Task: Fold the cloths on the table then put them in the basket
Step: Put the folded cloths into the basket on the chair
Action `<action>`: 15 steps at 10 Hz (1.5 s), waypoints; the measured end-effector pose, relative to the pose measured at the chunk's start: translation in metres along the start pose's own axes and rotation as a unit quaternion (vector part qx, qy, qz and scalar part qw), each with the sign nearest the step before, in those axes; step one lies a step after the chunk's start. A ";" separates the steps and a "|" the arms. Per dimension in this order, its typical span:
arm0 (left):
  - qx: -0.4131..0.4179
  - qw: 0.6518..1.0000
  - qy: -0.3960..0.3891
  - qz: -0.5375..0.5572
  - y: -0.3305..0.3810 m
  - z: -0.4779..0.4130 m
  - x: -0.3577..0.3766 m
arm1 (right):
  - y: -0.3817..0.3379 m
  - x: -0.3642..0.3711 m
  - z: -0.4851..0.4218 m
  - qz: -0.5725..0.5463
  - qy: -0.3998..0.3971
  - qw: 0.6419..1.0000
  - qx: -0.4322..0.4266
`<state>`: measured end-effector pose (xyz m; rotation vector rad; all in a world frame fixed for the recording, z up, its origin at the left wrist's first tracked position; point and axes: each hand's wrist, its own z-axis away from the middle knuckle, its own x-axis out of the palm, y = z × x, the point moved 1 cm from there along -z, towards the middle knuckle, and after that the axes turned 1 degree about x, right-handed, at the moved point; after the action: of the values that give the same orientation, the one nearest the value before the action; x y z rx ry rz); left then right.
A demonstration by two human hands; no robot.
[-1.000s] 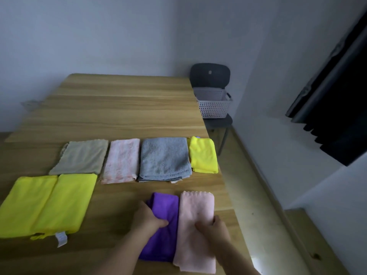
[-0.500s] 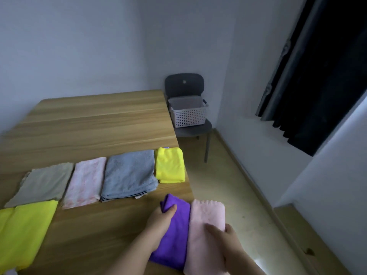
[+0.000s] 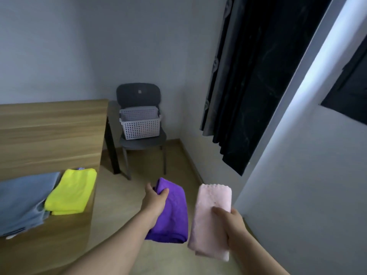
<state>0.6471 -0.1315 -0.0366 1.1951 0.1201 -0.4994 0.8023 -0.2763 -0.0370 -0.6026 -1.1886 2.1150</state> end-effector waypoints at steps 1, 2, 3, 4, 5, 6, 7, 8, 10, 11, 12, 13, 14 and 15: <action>0.047 0.999 -0.009 -0.011 0.010 -0.019 0.012 | -0.012 -0.005 -0.026 -0.007 -0.020 1.000 0.000; 0.084 0.995 0.025 -0.041 0.030 -0.052 0.013 | -0.029 0.004 -0.057 -0.010 -0.039 0.999 0.003; 0.095 0.993 0.026 -0.059 0.047 -0.088 0.015 | -0.047 0.020 -0.090 0.006 -0.041 0.999 0.026; 0.119 0.990 0.002 -0.076 0.064 -0.134 0.019 | -0.077 0.043 -0.121 0.012 -0.053 0.999 0.000; 0.115 0.992 0.011 -0.048 0.089 -0.208 0.011 | -0.116 0.087 -0.177 0.027 -0.068 0.997 -0.021; 0.102 0.993 0.037 -0.048 0.117 -0.278 -0.011 | -0.151 0.130 -0.227 0.015 -0.062 0.998 -0.026; 0.115 0.989 0.055 -0.076 0.148 -0.344 -0.038 | -0.206 0.186 -0.274 0.009 -0.067 0.997 -0.037; 0.119 0.987 0.054 -0.094 0.175 -0.399 -0.057 | -0.223 0.218 -0.317 0.019 -0.080 0.996 -0.029; 0.063 0.994 0.091 0.012 0.188 -0.484 -0.078 | -0.257 0.287 -0.396 -0.013 -0.104 0.994 0.015; 0.051 0.991 0.117 0.049 0.188 -0.528 -0.093 | -0.274 0.324 -0.433 -0.039 -0.133 0.988 0.073; 0.031 0.988 0.095 0.116 0.201 -0.575 -0.102 | -0.294 0.357 -0.477 -0.001 -0.129 0.991 0.033; 0.024 0.988 0.084 0.130 0.216 -0.619 -0.101 | -0.318 0.382 -0.525 0.057 -0.144 0.988 -0.016; 0.021 0.991 0.098 0.094 0.235 -0.666 -0.105 | -0.347 0.413 -0.569 0.066 -0.167 0.983 -0.029; 0.011 0.993 0.104 0.052 0.239 -0.720 -0.111 | -0.365 0.452 -0.618 0.050 -0.185 0.981 -0.003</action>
<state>0.7742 0.6242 -0.0624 1.2663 0.2303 -0.2838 1.0007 0.5483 -0.0588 -0.2787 -1.3865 2.3798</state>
